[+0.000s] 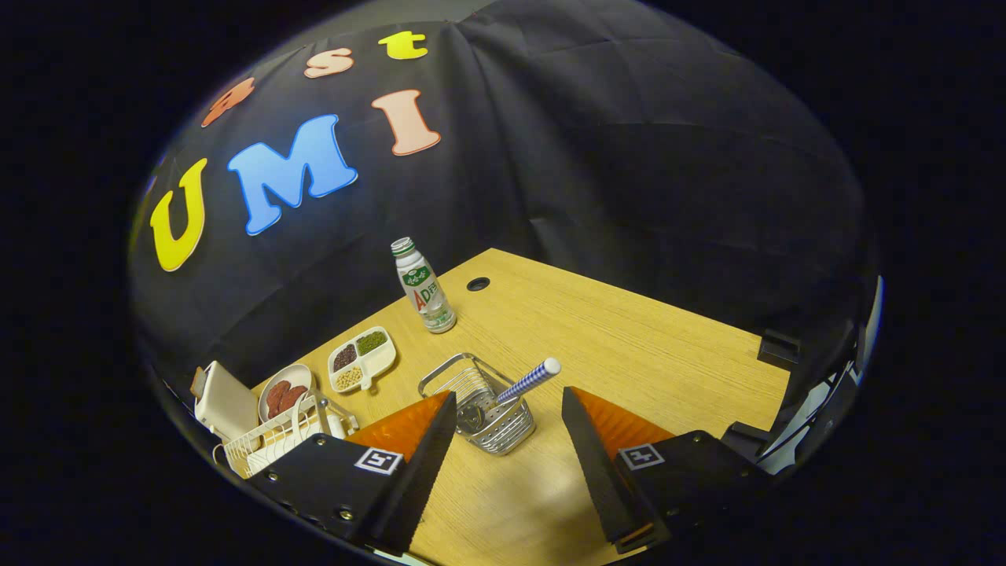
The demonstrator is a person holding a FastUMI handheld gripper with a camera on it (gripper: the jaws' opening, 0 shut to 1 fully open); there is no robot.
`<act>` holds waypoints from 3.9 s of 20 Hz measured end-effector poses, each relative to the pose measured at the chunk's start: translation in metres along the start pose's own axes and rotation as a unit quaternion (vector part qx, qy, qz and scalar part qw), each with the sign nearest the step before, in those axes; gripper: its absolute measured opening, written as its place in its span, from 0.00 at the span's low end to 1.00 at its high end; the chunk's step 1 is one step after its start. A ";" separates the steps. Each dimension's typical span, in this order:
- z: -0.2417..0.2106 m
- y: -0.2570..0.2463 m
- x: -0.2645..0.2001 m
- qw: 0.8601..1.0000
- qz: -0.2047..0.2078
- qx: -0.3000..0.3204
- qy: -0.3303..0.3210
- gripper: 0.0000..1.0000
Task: Take the plate from the dish rack, then take the spoon from the basket and place it into the plate.
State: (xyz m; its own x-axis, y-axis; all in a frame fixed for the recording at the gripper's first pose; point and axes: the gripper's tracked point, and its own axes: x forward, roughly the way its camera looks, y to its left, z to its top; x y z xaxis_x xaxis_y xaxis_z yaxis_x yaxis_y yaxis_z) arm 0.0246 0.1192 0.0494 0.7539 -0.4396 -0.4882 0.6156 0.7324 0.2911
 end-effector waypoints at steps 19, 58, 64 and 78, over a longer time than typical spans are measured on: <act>0.022 0.043 0.033 0.998 0.052 -0.032 -0.016 0.06; -0.199 0.184 -0.281 0.847 0.340 -0.407 -0.020 0.01; -0.224 0.191 -0.268 0.838 0.352 -0.417 -0.010 0.00; -0.201 0.179 -0.249 0.865 0.311 -0.392 -0.031 0.32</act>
State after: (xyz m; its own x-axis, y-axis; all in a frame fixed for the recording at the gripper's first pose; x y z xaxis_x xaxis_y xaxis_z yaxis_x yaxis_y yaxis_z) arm -0.0991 0.4639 0.0576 0.9091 0.1579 -0.3856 -0.2414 0.9539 -0.1784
